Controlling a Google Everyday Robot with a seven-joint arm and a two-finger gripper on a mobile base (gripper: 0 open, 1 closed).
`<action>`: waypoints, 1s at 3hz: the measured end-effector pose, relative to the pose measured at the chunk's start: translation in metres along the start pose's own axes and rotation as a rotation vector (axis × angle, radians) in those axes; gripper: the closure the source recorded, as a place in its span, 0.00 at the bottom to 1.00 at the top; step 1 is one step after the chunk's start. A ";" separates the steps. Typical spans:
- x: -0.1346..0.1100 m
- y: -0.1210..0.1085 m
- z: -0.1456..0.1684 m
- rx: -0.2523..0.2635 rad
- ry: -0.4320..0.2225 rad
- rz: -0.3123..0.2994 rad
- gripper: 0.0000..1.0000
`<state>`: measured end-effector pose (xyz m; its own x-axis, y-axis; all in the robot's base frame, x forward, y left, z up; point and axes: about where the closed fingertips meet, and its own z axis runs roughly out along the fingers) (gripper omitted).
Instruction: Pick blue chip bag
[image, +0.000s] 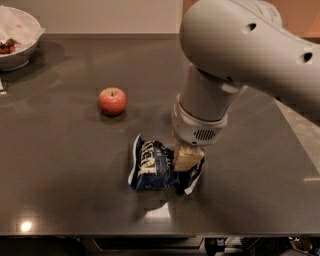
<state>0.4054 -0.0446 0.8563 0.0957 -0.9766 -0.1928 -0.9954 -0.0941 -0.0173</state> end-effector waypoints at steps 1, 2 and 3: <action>0.002 -0.009 -0.015 0.017 -0.029 0.008 1.00; 0.004 -0.018 -0.039 0.048 -0.068 0.015 1.00; 0.002 -0.025 -0.070 0.090 -0.115 0.003 1.00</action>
Offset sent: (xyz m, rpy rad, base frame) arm 0.0318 -0.0196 0.0676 0.1299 -0.0648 -0.0397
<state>0.4307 -0.0582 0.9246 0.0972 -0.9477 -0.3038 -0.9922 -0.0686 -0.1037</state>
